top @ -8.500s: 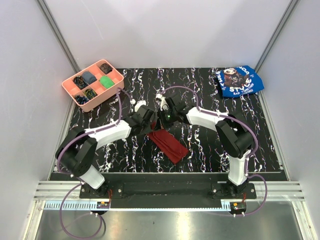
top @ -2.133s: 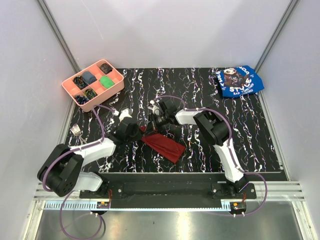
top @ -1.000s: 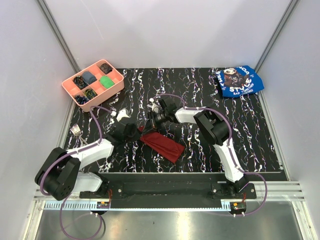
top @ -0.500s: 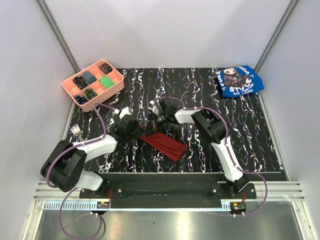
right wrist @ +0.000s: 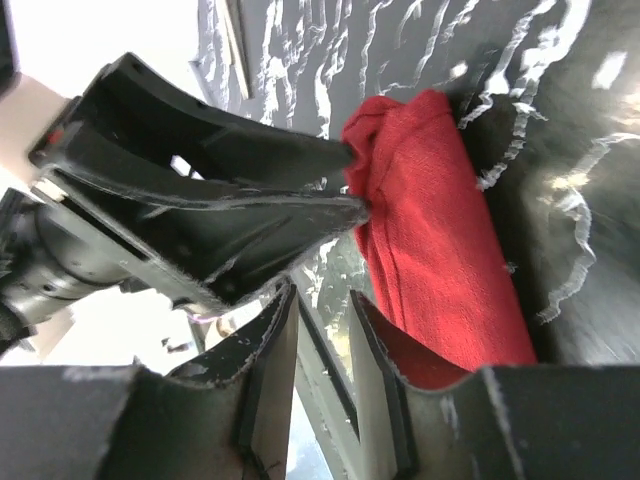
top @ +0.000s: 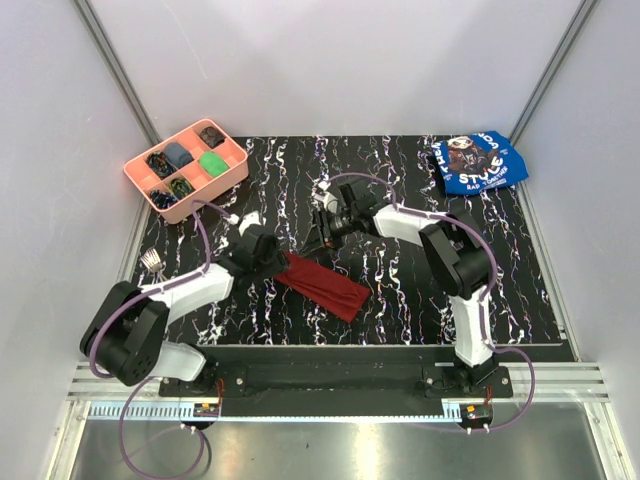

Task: Fold the napkin into a case and place the utensils inside
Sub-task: Stuff the top corner of the smaller-rectangle-folded napkin into the folded napkin.

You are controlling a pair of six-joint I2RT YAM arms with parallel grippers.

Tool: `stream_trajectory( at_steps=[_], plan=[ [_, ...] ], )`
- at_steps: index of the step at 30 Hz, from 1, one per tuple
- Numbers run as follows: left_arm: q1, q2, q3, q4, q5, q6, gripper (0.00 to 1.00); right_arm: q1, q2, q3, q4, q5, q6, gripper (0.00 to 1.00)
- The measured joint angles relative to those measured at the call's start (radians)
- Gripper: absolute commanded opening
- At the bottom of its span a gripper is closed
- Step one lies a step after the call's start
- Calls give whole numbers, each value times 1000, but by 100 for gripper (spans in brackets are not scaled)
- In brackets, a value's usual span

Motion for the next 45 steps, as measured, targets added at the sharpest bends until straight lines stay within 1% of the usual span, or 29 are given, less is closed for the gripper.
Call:
stream_trajectory(
  at_steps=[4,7,8,10,11,12,13,14,15,17,20,29,33,42,44,45],
  plan=[
    [0,-26,47,-47,2,17,54,-21,-44,-3,-85,60,-75,36],
    [0,-82,50,-82,3,19,49,-25,-47,-5,-131,88,-116,35],
    [0,-99,50,-96,3,19,40,-25,-47,-5,-149,94,-127,34],
    [0,-116,53,-124,3,16,34,-24,-44,-5,-163,95,-137,29],
    [0,-118,56,-139,2,16,22,-23,-39,0,-169,95,-138,27],
    [0,-116,58,-149,2,14,18,-20,-31,7,-171,94,-139,25],
    [1,-111,60,-161,2,11,16,-17,-14,21,-171,94,-136,21],
    [2,-103,61,-170,2,11,15,-13,0,32,-170,95,-135,20],
    [2,-93,61,-175,1,10,9,-7,18,46,-169,94,-130,19],
    [5,-68,61,-187,0,8,8,13,59,75,-161,92,-115,15],
    [12,-44,60,-188,-1,6,6,44,109,112,-150,92,-93,13],
    [22,34,53,-116,0,8,1,113,195,179,-121,105,-44,10],
    [22,71,53,-80,0,13,1,127,226,199,-116,109,-23,9],
    [29,78,52,-41,5,16,1,153,228,201,-84,122,10,9],
    [28,78,52,-41,6,18,2,148,212,185,-85,130,11,10],
    [28,77,52,-41,7,21,5,144,196,174,-90,135,9,11]
  ],
)
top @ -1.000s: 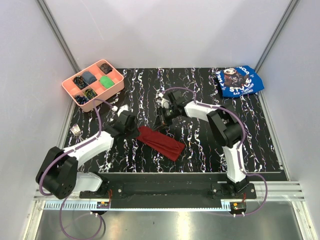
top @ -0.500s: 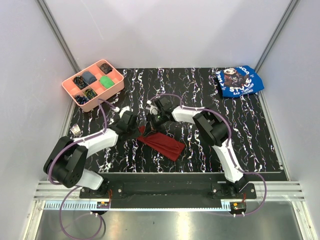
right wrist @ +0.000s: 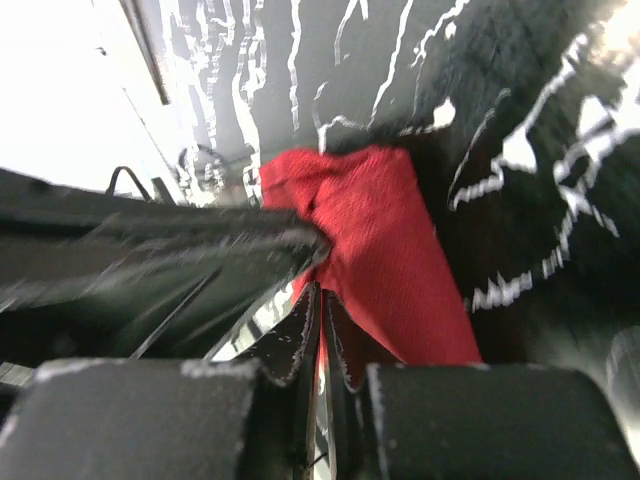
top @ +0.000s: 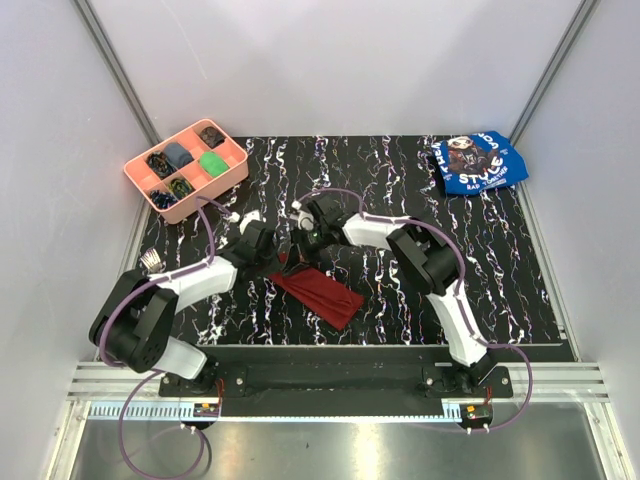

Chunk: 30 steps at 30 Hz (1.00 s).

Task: Fold the napkin into a case and place the utensils inside
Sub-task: Stuff the top corner of the smaller-rectangle-folded napkin into the folded napkin.

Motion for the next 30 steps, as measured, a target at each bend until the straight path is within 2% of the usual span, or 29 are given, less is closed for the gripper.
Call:
stream_trajectory(
  at_steps=[2,3,4,5,7,10,12,14,16,18,23,30],
  plan=[
    [0,-6,0,-3,0,5,12,-11,-25,-13,-10,5,-5,15],
    [0,-15,0,-11,0,6,18,-20,-45,-22,-16,7,-12,22],
    [0,-30,0,-25,0,9,29,-32,-66,-32,-26,11,-20,25],
    [0,-50,0,-40,0,8,33,-47,-89,-38,-41,13,-31,28],
    [0,-98,2,-82,-3,-1,35,-80,-129,-42,-71,28,-61,31],
    [0,-157,4,-160,-10,-24,30,-129,-173,-42,-120,53,-116,37],
    [0,-183,-1,-204,-4,-40,22,-150,-189,-43,-158,79,-157,41],
    [0,-212,-31,-211,16,-55,18,-158,-204,-55,-191,107,-193,48],
    [-2,-246,-86,-204,51,-68,18,-155,-231,-88,-233,138,-233,56],
    [-11,-262,-143,-195,94,-80,18,-146,-264,-125,-278,174,-273,60],
    [-22,-195,-169,-153,167,-97,18,-82,-352,-163,-388,306,-372,61],
    [-14,42,21,-103,175,-35,14,-21,-432,-177,-454,420,-419,55]
  ],
)
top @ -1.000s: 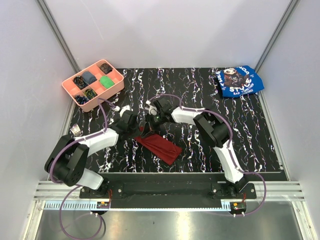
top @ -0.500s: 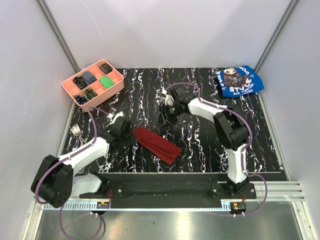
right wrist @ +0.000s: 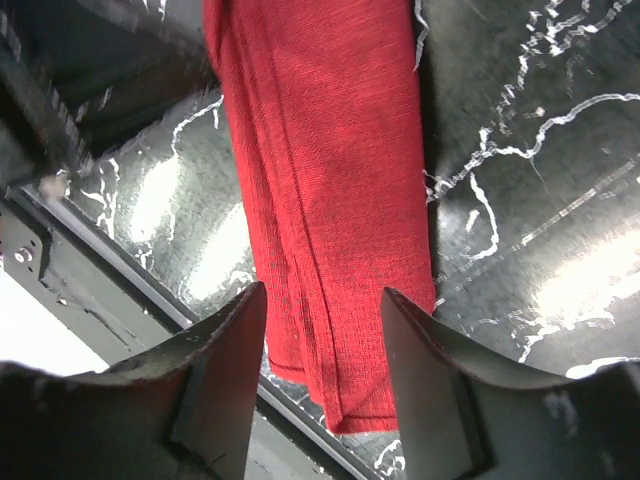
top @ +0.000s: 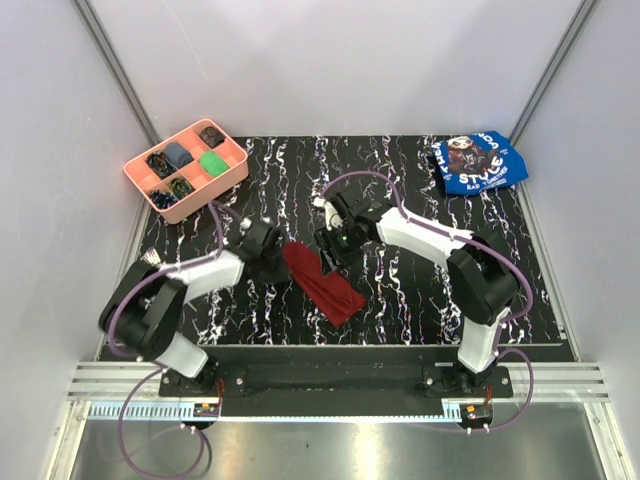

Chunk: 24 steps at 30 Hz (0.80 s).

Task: Fold the napkin into a case and place the utensils inside
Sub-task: Stuff the top corner of the smaller-rectangle-folded napkin into the folded napkin.

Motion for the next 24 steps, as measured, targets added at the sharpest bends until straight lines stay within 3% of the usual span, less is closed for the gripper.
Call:
stream_trajectory(
  at_steps=[4,9,15,24],
  plan=[
    [7,73,80,3,-18,50,18,0,-9,-5,-13,32,-1,53],
    [9,-3,48,-29,-19,63,19,26,-9,-5,-40,82,-5,53],
    [0,-157,-69,3,119,-26,17,93,-9,-3,-90,158,-7,56],
    [-42,-152,-92,115,201,-163,13,182,3,37,-154,253,-6,56]
  ],
)
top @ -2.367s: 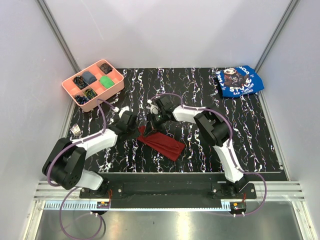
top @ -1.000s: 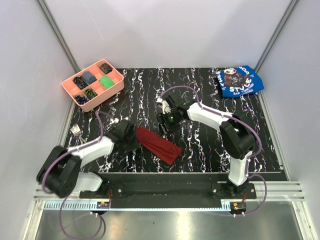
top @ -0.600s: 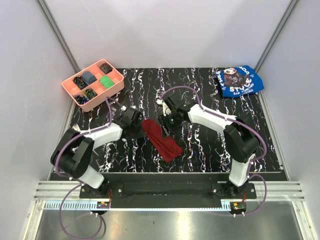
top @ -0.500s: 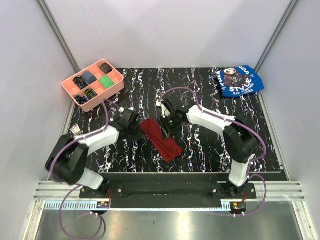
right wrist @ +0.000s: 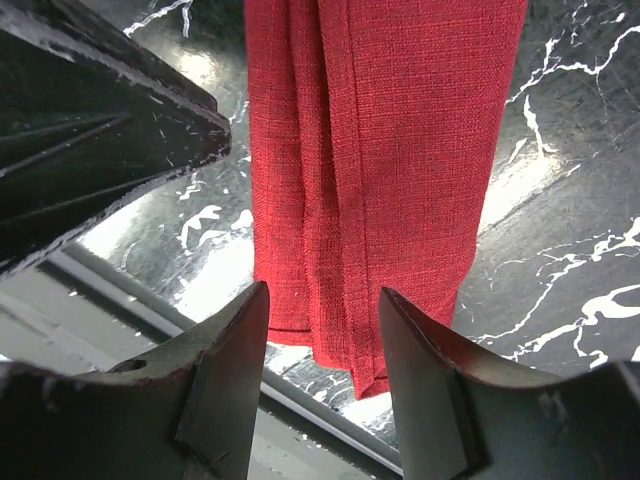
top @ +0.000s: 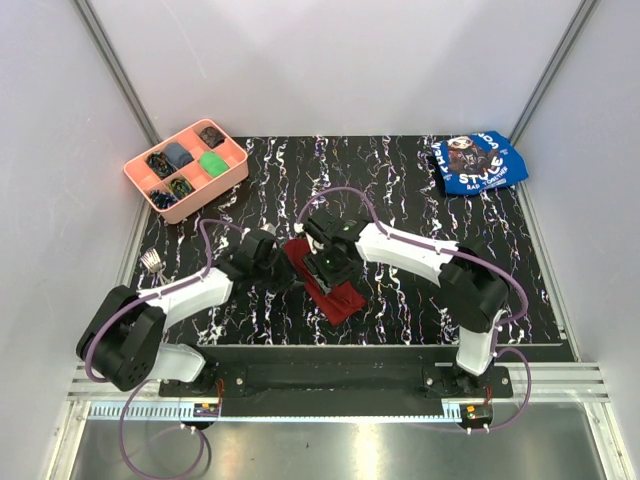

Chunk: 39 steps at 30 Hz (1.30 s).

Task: Fold the napkin into a case and place the utensils inside
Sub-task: Stuff the top corner of the smaller-rectangle-folded napkin into the folded napkin.

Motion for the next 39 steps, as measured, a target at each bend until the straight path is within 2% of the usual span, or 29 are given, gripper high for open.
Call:
stream_trajectory(
  at_steps=[12,20,23,27,31,34,39],
  plan=[
    [0,32,-55,90,9,-126,9,46,68,8,-13,62,0,47],
    [0,32,-71,112,11,-153,9,80,114,9,-11,151,1,40],
    [0,34,-71,123,15,-159,9,85,121,9,-11,170,1,33],
    [0,55,-71,140,21,-162,9,88,122,9,-11,190,2,15],
    [0,93,-71,153,22,-163,7,89,122,10,-11,201,6,4],
    [0,121,-71,156,21,-162,5,89,122,11,-11,200,9,0],
    [0,159,-71,186,21,-164,4,89,121,18,-12,187,17,0]
  ],
)
